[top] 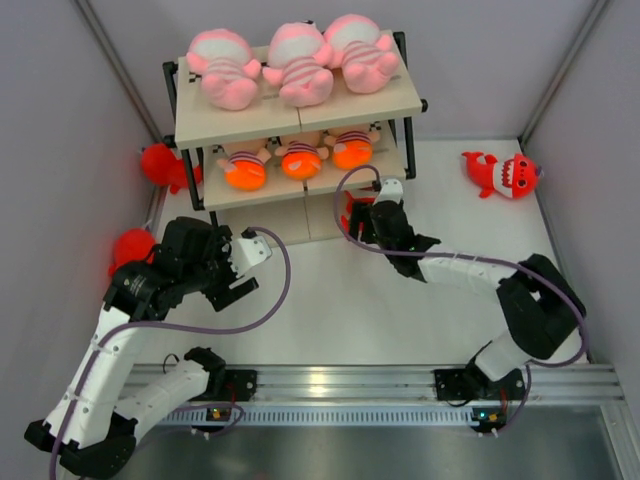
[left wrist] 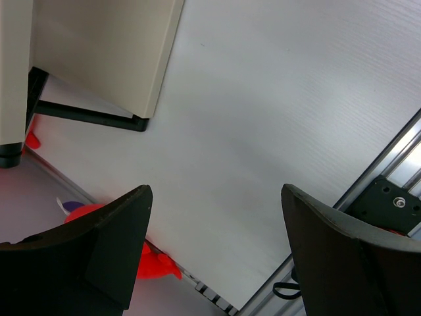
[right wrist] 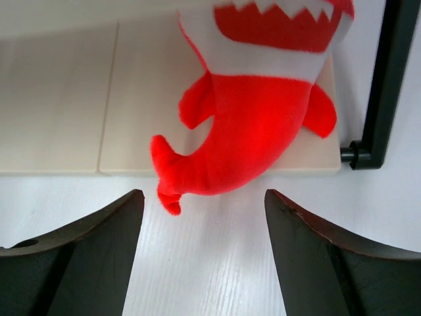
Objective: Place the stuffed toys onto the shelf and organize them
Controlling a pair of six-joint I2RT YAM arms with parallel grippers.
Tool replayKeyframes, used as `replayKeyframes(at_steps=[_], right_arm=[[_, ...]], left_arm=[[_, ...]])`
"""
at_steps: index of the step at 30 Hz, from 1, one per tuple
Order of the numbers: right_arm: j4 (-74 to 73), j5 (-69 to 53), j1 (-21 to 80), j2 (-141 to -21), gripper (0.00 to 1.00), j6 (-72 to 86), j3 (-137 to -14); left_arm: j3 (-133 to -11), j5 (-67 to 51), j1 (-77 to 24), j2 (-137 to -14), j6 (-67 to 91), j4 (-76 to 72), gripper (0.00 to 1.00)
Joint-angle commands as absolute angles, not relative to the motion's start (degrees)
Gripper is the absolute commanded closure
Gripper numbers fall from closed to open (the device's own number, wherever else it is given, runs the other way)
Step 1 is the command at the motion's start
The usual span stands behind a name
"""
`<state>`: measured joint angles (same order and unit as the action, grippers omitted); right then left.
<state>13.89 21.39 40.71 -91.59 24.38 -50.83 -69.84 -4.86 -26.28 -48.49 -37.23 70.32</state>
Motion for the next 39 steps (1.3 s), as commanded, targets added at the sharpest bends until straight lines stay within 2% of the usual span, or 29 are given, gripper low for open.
replayKeyframes(at_steps=[1, 9, 12, 15, 16, 18, 19, 22, 27, 35, 39], right_arm=[[8.91, 20.75, 40.78, -82.02, 0.26, 21.98, -50.71], [-14.66, 15.92, 39.38, -65.77, 0.22, 23.90, -48.70], [-22.05, 13.81, 34.03, -60.57, 0.21, 28.38, -47.99], [-25.14, 8.56, 22.80, -57.75, 0.18, 29.53, -48.08], [-24.79, 5.83, 14.58, -57.74, 0.18, 29.44, -48.42], [-22.60, -2.67, 5.23, -60.46, 0.18, 29.00, -50.79], [-22.15, -3.25, -3.34, -62.12, 0.18, 28.92, -52.11], [-19.70, 1.74, -12.01, -70.99, 0.18, 28.65, -58.96], [-16.71, 9.57, -18.10, -89.25, 0.18, 28.83, -73.19], [-15.02, 8.09, -21.71, -112.04, 0.18, 25.40, -95.41], [-12.49, 4.14, -21.80, -121.80, 0.19, 26.01, -101.07]], left_arm=[[-69.52, -4.57, -25.93, -47.81, -37.62, 70.58, 0.15], [-68.38, -4.75, -25.49, -47.29, -37.62, 70.58, 0.14], [-68.55, -4.83, -25.31, -47.55, -37.44, 70.58, 0.14], [-68.56, -5.18, -25.05, -47.46, -37.35, 70.66, 0.14], [-68.38, -5.36, -24.87, -47.46, -37.35, 70.66, 0.14], [-68.03, -5.36, -24.79, -47.37, -37.27, 70.58, 0.14], [-67.77, -5.54, -24.70, -47.37, -37.27, 70.58, 0.14], [-67.15, -5.80, -24.35, -47.63, -37.27, 70.66, 0.14], [-67.15, -6.33, -23.73, -49.57, -37.35, 70.93, 0.14], [-70.31, -8.96, -20.48, -54.40, -38.76, 73.03, 0.14], [-70.40, -9.40, -17.85, -56.42, -39.20, 73.13, 0.15]])
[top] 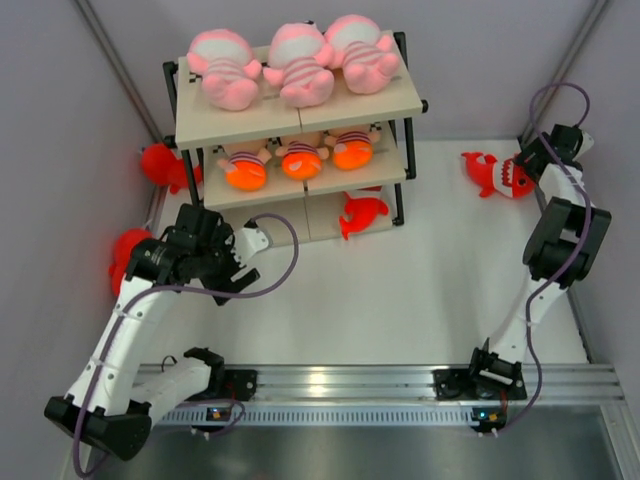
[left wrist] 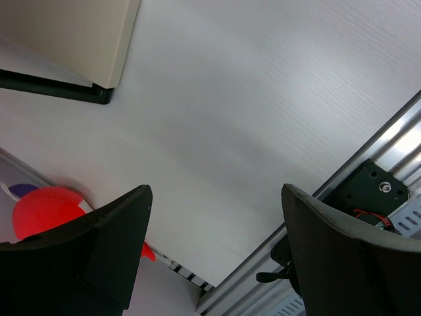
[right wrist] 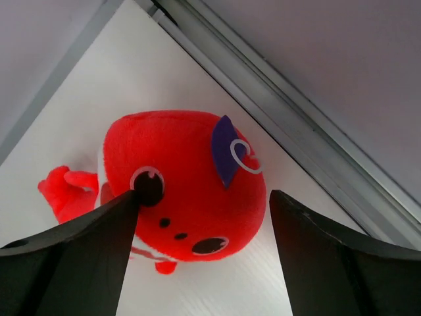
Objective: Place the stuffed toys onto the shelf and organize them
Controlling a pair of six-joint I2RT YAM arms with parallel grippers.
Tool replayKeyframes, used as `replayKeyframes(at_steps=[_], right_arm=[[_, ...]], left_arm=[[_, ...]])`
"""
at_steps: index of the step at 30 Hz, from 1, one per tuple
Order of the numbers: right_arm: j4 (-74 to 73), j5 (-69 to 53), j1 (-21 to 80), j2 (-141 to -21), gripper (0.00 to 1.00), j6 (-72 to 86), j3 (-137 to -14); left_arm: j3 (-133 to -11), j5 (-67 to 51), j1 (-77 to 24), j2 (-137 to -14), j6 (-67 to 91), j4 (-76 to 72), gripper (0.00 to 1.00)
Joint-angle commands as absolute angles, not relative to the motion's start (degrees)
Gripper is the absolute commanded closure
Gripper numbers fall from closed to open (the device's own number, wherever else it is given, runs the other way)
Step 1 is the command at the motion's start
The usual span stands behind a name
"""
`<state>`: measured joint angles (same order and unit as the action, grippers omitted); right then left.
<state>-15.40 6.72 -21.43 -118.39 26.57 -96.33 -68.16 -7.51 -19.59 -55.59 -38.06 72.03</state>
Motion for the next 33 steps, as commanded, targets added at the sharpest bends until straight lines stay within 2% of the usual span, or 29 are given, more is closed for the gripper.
replayKeyframes(at_steps=[1, 2, 5, 6, 8, 9, 12, 16, 19, 24, 29, 31, 33], right_arm=[[-11.87, 3.87, -21.80, -122.95, 0.20, 26.10, -101.68], [-11.43, 3.78, -21.80, -124.79, 0.21, 26.19, -102.30], [-8.18, 1.06, -21.80, -126.99, 0.34, 25.93, -101.87], [-7.56, 0.36, -21.80, -127.35, 0.49, 26.01, -101.60], [-6.24, -1.93, -21.71, -127.62, 0.66, 26.63, -100.64], [-5.89, -2.19, -21.71, -127.27, 0.82, 26.72, -100.11], [-4.66, -3.07, -21.71, -123.68, 1.00, 27.68, -96.43], [-6.14, -2.20, -21.01, -114.02, 1.00, 28.83, -88.01], [-10.27, -0.79, -19.34, -100.95, 1.00, 27.87, -80.90], [-25.00, 2.55, -15.04, -86.42, 1.00, 21.99, -74.01], [-38.66, 6.50, -8.45, -71.48, 1.00, 12.84, -69.79], [-42.09, 3.97, -4.06, -64.82, 1.00, 9.33, -67.34], [-44.80, -4.20, -0.03, -60.93, 1.00, 4.43, -66.27]], left_arm=[[-70.49, -9.49, -17.41, -56.77, -39.20, 73.13, 0.15], [-70.66, -9.58, -16.97, -57.47, -39.20, 73.21, 0.15], [-71.37, -10.81, -14.95, -58.10, -38.94, 73.30, 0.15], [-71.54, -10.90, -14.07, -58.18, -38.94, 73.21, 0.15], [-71.81, -11.51, -13.19, -58.36, -38.85, 73.30, 0.15], [-71.89, -11.51, -12.49, -58.36, -38.85, 73.21, 0.15], [-71.89, -11.43, -12.04, -58.36, -38.85, 73.04, 0.15], [-71.81, -11.95, -12.13, -58.10, -39.37, 73.04, 0.15], [-71.37, -14.49, -12.30, -56.87, -40.25, 72.95, 0.15], [-70.40, -19.59, -12.39, -53.36, -43.59, 73.04, 0.13], [-70.84, -23.98, -12.39, -49.92, -46.05, 73.04, 0.06], [-71.45, -27.85, -12.39, -49.92, -45.79, 73.04, 0.06], [-72.41, -31.44, -12.39, -50.79, -44.48, 73.04, 0.06]])
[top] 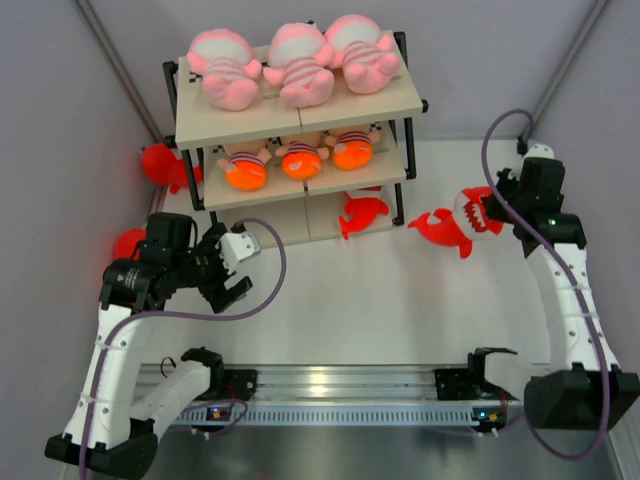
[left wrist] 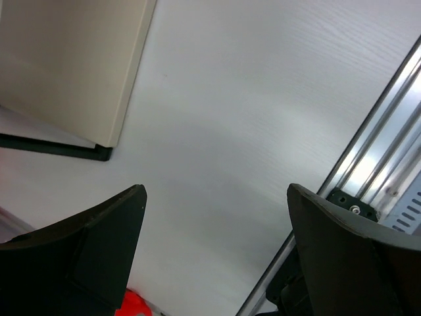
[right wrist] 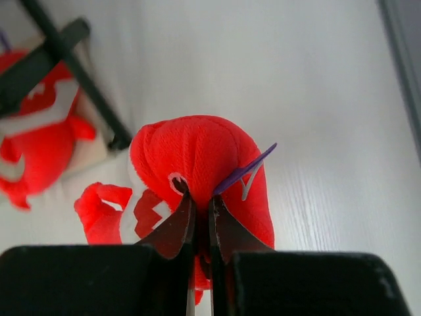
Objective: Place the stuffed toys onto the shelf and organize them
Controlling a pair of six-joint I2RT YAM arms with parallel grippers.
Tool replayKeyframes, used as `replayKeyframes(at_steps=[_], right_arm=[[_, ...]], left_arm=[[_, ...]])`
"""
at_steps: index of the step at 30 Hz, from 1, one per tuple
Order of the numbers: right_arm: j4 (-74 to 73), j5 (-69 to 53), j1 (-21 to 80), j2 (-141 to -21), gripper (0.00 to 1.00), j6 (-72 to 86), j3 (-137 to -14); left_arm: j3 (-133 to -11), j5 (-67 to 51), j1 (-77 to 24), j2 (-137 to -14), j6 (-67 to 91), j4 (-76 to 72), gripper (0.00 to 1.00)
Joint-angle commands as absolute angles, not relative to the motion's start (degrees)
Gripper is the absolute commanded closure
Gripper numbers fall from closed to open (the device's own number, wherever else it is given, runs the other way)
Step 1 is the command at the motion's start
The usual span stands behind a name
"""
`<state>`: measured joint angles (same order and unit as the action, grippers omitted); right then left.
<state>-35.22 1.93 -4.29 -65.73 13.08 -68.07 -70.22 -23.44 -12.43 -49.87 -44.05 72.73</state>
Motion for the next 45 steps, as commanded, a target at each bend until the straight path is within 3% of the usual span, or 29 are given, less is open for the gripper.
replayKeyframes(at_steps=[1, 7, 11, 14, 27, 30, 35, 42, 43, 44, 45], right_arm=[[-46.30, -5.52, 3.05, -58.04, 1.00, 3.09, -66.53], [-48.35, -2.12, 27.03, -55.89, 1.00, 2.81, -69.70], [-38.89, 5.36, 48.36, -61.77, 1.00, 3.96, -71.89], [-30.63, 3.44, 56.31, -66.87, 1.00, 1.86, -74.87], [-22.68, -13.53, 66.80, -89.37, 1.00, -9.75, -95.71], [-22.59, -17.83, 67.41, -90.44, 1.00, -10.81, -97.20], [-23.55, -20.65, 67.41, -89.03, 1.00, -13.27, -95.81], [-24.26, -23.20, 67.41, -89.03, 1.00, -14.41, -95.71], [-23.82, -23.20, 67.41, -89.12, 1.00, -14.15, -95.80], [-23.56, -23.38, 67.41, -89.03, 1.00, -13.80, -95.97], [-22.34, -23.20, 67.41, -89.12, 1.00, -13.45, -95.98]], left_arm=[[-72.77, -32.51, -12.39, -51.15, -44.04, 73.12, 0.06], [-75.23, -38.48, -12.39, -53.35, -41.22, 73.04, 0.02], [-76.55, -40.25, -12.39, -54.31, -39.64, 73.12, 0.02], [-76.73, -41.82, -12.39, -53.97, -38.59, 73.04, 0.02], [-76.82, -49.31, -12.39, -54.23, -37.44, 72.95, 0.02], [-77.17, -47.65, -12.39, -54.32, -37.88, 72.25, 0.02], [-74.63, -35.08, -12.39, -53.70, -34.28, 66.45, 0.02], [-75.06, -39.01, -12.39, -54.58, -34.01, 65.74, 0.02], [-75.23, -40.15, -12.39, -54.58, -34.01, 65.83, 0.04], [-75.23, -42.60, -12.39, -54.58, -34.19, 65.83, 0.33], [-75.23, -43.50, -12.39, -54.58, -34.02, 65.83, 0.51]])
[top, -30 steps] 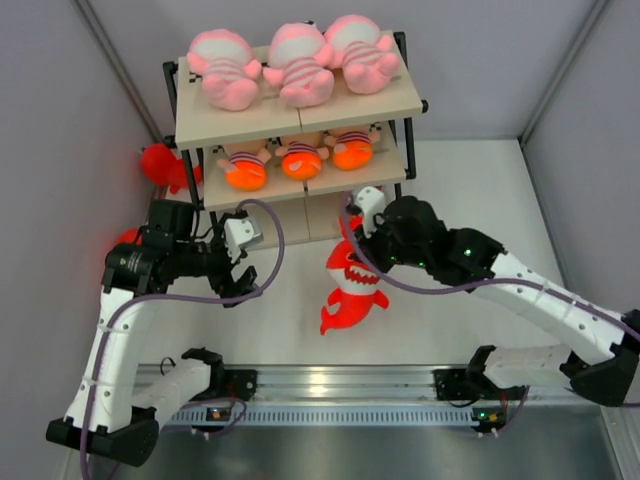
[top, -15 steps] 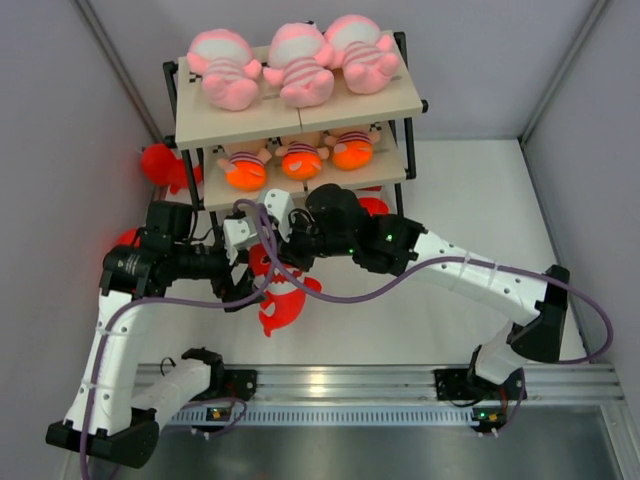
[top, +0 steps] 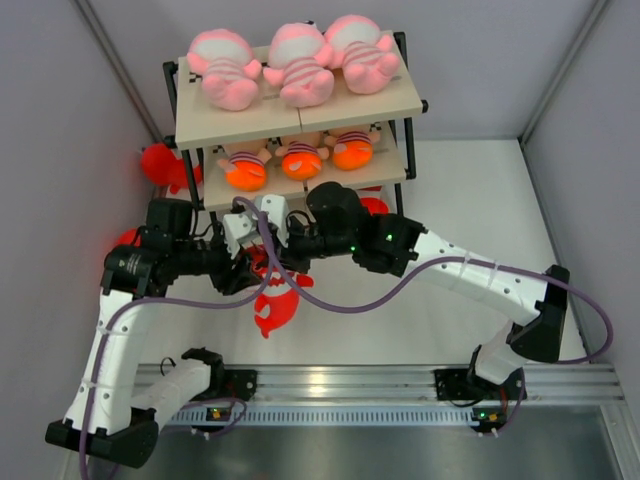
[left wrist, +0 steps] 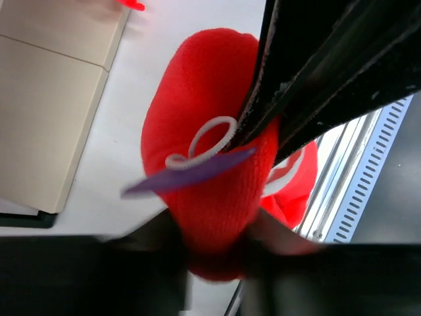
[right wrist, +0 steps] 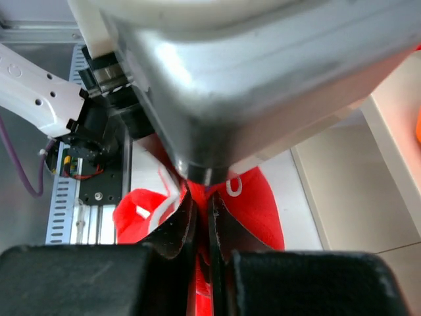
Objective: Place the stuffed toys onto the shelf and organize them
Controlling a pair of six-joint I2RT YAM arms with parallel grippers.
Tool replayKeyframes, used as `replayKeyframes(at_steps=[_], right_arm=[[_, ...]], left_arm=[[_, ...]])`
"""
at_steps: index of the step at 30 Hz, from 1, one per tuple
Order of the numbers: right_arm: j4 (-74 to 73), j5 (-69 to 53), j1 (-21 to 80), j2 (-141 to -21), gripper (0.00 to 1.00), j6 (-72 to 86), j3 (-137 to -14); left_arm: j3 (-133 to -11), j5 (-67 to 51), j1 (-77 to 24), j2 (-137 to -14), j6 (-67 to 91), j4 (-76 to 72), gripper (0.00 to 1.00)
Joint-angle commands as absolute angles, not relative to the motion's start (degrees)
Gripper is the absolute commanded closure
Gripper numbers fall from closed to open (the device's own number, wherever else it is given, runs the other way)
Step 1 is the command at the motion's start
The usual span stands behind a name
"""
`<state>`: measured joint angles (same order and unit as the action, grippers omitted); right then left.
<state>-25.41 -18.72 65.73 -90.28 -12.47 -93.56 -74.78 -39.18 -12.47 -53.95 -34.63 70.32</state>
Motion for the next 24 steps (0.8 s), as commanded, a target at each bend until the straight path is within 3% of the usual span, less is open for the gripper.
replayKeyframes(at_steps=[1, 2, 3, 4, 7, 10, 15, 24], right_arm=[[-21.72, -21.46, 67.41, -89.12, 0.98, -12.84, -95.98], [-21.19, -19.79, 67.41, -88.60, 0.91, -11.79, -95.72], [-19.79, -17.34, 67.41, -88.25, 0.82, -10.82, -95.28], [-19.25, -10.79, 67.41, -87.63, 0.60, -9.51, -94.66], [-17.32, 2.66, 67.32, -83.69, 0.32, -2.40, -89.84], [-12.59, 10.51, 66.80, -75.52, 0.21, 10.25, -78.35], [5.78, 13.10, 66.71, -60.92, 0.18, 32.76, -52.41], [23.18, 5.99, 67.94, -62.30, 0.27, 41.66, -42.01]], left_arm=[[-75.32, -44.20, -12.39, -54.58, -34.01, 65.83, 0.81], [-75.41, -44.30, -12.39, -54.49, -33.23, 65.83, 1.00], [-75.58, -44.64, -12.39, -54.49, -33.14, 65.74, 1.00], [-76.11, -44.82, -12.39, -54.49, -32.87, 65.74, 1.00], [-77.43, -44.83, -12.39, -54.32, -28.23, 62.77, 1.00], [-78.22, -44.48, -12.30, -53.88, -22.16, 57.67, 1.00], [-79.45, -45.61, -12.30, -53.70, -16.70, 53.88, 1.00], [-78.31, -43.86, -12.30, -53.70, -16.08, 53.17, 1.00]])
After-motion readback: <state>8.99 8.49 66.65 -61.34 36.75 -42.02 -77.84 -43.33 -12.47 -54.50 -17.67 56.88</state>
